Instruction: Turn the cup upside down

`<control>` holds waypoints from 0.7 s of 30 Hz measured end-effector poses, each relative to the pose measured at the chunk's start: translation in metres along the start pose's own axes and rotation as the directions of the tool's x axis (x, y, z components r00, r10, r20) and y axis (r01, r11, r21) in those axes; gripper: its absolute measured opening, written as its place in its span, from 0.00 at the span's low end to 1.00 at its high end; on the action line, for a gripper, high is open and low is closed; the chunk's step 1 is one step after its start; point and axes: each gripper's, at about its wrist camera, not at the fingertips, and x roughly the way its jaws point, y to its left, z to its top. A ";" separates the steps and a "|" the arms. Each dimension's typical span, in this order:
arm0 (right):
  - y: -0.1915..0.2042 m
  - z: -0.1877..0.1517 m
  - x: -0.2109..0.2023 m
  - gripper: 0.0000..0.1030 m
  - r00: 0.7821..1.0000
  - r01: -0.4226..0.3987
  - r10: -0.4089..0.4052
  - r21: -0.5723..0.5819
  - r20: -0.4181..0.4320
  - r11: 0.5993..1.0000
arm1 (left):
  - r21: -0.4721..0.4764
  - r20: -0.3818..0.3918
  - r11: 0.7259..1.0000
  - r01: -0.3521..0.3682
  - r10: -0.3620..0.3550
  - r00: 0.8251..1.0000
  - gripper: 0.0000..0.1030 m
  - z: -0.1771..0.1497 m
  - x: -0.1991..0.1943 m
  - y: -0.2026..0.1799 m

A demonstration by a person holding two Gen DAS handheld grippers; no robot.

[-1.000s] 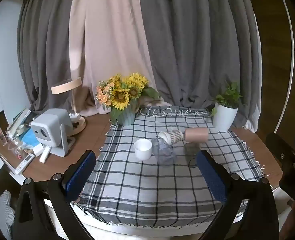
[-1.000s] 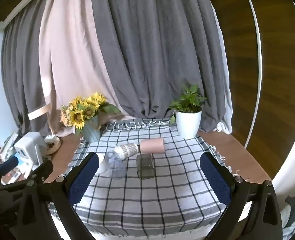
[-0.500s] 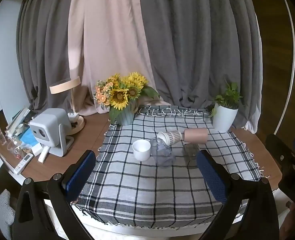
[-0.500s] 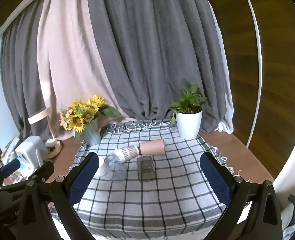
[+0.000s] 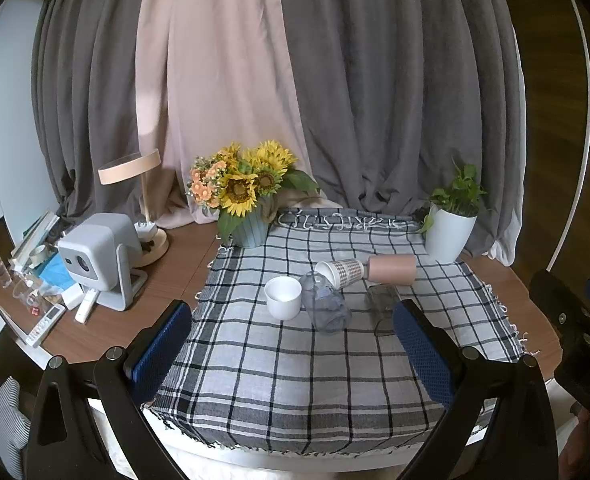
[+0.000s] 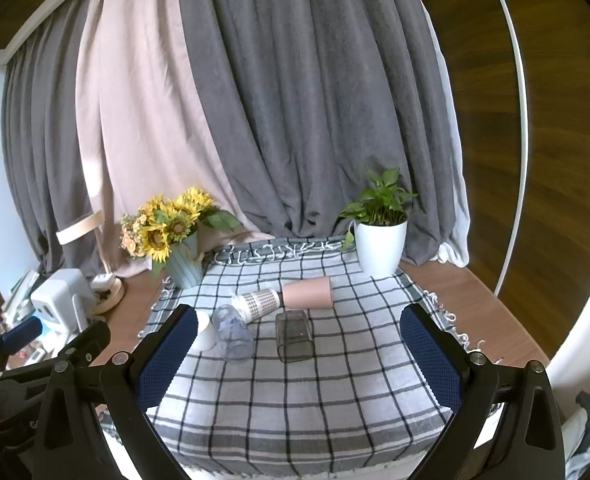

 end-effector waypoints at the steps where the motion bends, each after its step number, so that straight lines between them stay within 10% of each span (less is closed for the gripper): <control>1: 0.000 0.000 0.000 0.99 1.000 0.000 0.000 -0.001 0.000 1.000 | -0.001 0.000 1.000 0.001 -0.001 1.000 1.00 0.000 0.000 0.000; 21: -0.001 0.001 0.000 0.99 1.000 -0.003 0.003 0.000 -0.003 1.000 | -0.004 -0.002 1.000 -0.002 0.002 1.000 1.00 0.002 0.000 0.001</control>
